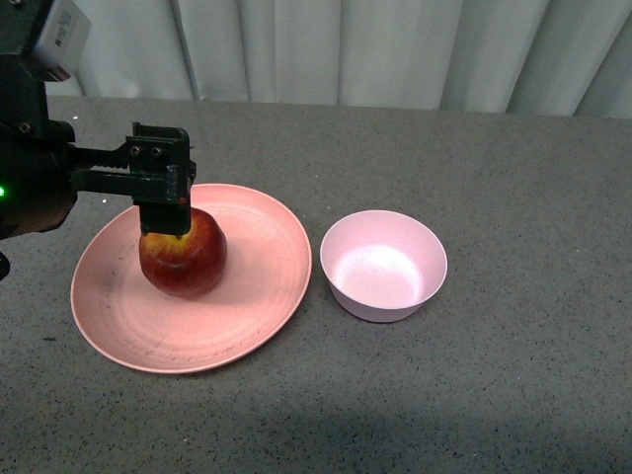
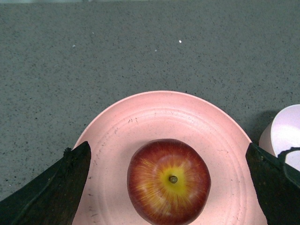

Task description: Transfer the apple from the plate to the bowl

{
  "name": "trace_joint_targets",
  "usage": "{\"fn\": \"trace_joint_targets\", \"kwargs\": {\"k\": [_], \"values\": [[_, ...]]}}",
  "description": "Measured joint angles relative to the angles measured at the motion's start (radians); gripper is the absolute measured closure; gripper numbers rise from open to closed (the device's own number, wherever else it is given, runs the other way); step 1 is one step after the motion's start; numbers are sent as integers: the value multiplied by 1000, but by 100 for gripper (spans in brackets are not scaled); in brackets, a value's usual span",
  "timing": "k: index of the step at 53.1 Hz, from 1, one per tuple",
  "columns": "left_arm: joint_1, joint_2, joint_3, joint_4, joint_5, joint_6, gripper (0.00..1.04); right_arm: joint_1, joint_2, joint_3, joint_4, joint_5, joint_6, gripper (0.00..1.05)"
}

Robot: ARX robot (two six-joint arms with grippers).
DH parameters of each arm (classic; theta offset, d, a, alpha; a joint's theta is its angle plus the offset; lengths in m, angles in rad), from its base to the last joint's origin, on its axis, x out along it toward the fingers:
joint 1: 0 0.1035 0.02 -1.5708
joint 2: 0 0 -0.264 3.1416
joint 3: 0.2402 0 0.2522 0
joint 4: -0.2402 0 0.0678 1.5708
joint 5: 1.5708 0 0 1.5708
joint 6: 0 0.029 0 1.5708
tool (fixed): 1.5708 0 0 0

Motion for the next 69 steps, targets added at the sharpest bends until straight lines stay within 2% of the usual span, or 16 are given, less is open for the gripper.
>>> {"fn": "trace_joint_targets", "kwargs": {"k": [12, 26, 38, 58, 62, 69], "values": [[-19, 82, 49, -15, -43, -17, 7, 0, 0, 0, 0, 0, 0, 9], [-26, 145, 61, -71, -41, -27, 7, 0, 0, 0, 0, 0, 0, 9], [-27, 186, 78, -86, -2, -44, 7, 0, 0, 0, 0, 0, 0, 9], [-23, 245, 93, -77, -22, -46, 7, 0, 0, 0, 0, 0, 0, 9], [-22, 245, 93, -75, -26, -46, 19, 0, 0, 0, 0, 0, 0, 9], [-21, 241, 92, -73, -28, -46, 30, 0, 0, 0, 0, 0, 0, 9]]}}
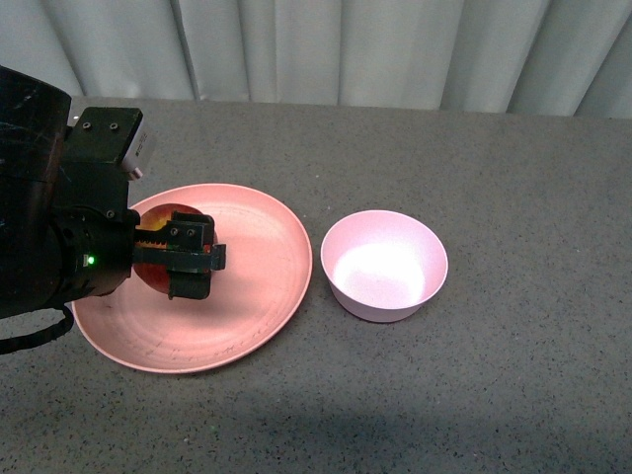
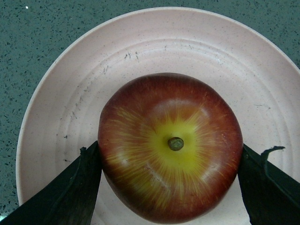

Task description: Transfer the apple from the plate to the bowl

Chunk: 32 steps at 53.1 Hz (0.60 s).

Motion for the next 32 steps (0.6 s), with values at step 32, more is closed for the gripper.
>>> {"fn": "trace_joint_targets", "kwargs": {"k": [32], "values": [[-211, -130, 65, -66, 5, -31, 31, 0, 0, 0, 0, 0, 0, 9]]}}
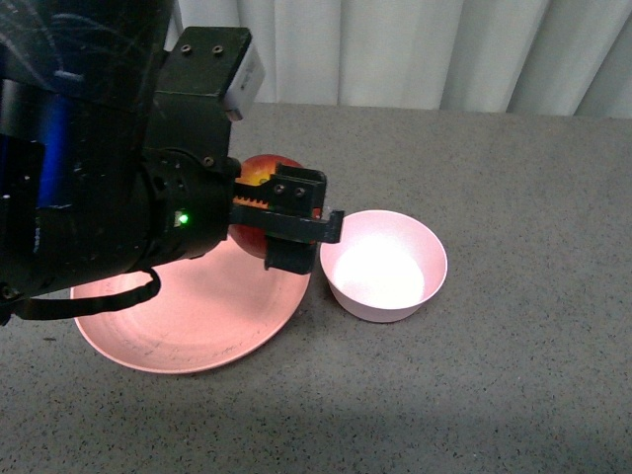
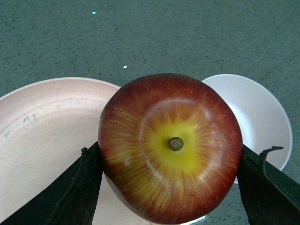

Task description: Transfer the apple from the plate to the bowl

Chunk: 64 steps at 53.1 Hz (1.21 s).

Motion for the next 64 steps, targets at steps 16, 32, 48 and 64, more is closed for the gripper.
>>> {"fn": "trace_joint_targets", "kwargs": {"k": [16, 32, 48, 64], "values": [[-88, 24, 76, -32, -16, -29, 32, 0, 0, 0, 0, 0, 0, 9], [-173, 138, 186, -63, -36, -43, 32, 0, 0, 0, 0, 0, 0, 9], [-176, 228, 277, -102, -46, -63, 32, 0, 0, 0, 0, 0, 0, 9], [-181, 262, 294, -112, -50, -70, 13, 0, 0, 0, 0, 0, 0, 9]]}}
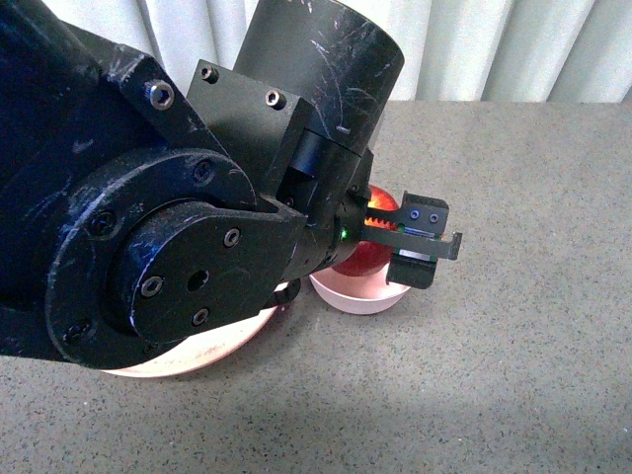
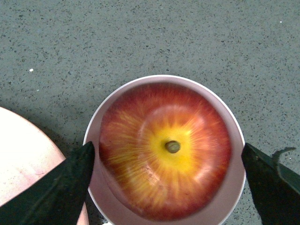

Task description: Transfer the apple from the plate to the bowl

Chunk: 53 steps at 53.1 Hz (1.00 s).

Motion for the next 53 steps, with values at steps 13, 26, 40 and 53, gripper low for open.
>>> {"fn": "trace_joint_targets", "kwargs": {"k": [13, 26, 40, 53], "values": [[3, -6, 0, 2, 10, -10, 7, 0, 0, 0, 0, 0, 0, 9], [30, -56, -51, 76, -26, -6, 7, 0, 0, 0, 0, 0, 0, 9], [120, -185, -190, 176, -52, 6, 7, 0, 0, 0, 0, 0, 0, 9], [186, -322, -378, 223, -79, 48, 7, 0, 0, 0, 0, 0, 0, 9]]}}
